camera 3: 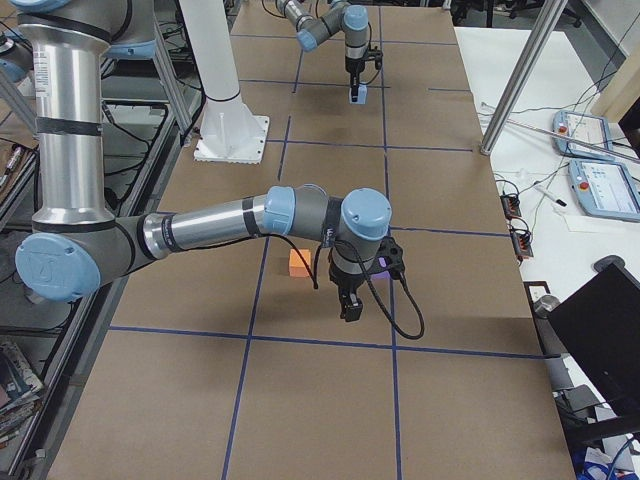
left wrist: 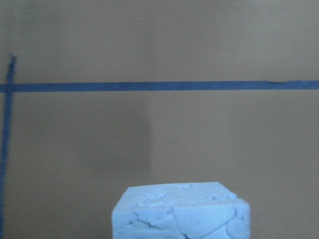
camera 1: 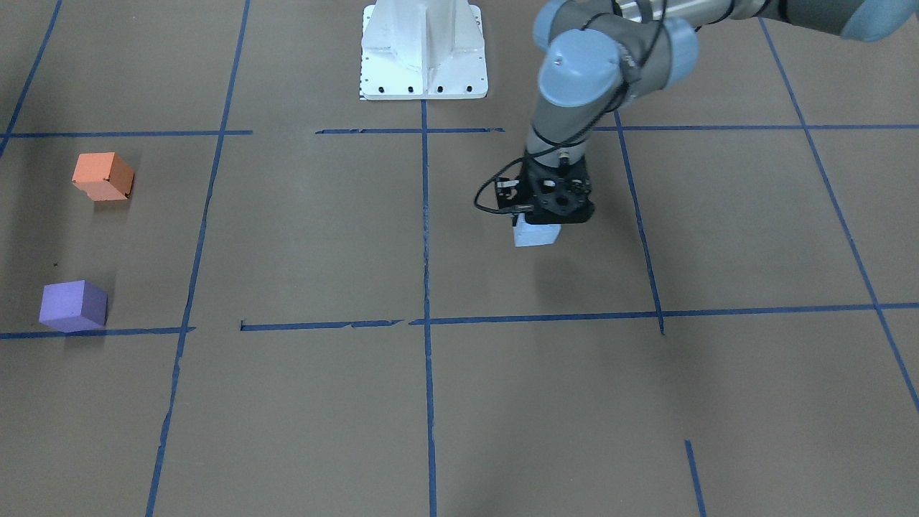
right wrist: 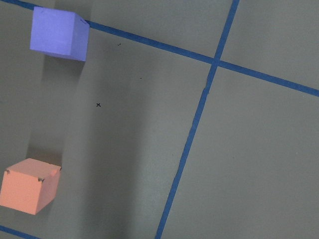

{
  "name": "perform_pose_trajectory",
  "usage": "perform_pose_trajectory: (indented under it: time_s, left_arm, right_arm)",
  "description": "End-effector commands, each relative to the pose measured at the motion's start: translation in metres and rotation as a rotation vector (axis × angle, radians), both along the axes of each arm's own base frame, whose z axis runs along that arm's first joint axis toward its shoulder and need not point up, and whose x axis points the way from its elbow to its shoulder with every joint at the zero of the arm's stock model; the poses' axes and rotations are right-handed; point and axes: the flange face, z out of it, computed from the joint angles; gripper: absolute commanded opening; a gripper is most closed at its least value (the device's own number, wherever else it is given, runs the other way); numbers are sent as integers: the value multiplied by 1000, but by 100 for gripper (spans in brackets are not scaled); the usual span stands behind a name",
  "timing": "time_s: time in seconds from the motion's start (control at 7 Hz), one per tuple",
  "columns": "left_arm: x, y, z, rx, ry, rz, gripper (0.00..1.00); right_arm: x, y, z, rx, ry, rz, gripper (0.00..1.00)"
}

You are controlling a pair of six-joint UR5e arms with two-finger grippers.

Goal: Place blue block between orange and purple blocks
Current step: 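Carry the light blue cube with the left gripper toward the table center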

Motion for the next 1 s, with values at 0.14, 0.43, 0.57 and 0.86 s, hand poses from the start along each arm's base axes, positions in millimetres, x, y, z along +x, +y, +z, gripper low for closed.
perform_pose_trajectory:
  time_s: [0.14,0.43,0.57,0.86]
  left_arm:
    - [129,31,-35,6,32,-10,41]
    - [141,33,-25,14,36,2,100]
    - [138,30,-27,33,30,-15,100]
    - [95,16,-51,68,10,-13,100]
  right_arm:
    - [0,0,2,-4,0,0,100]
    - [0,0,1,-2,0,0,100]
    - [0,0,0,-1,-2,0,100]
    - [-1,0,-1,1,-11,2,100]
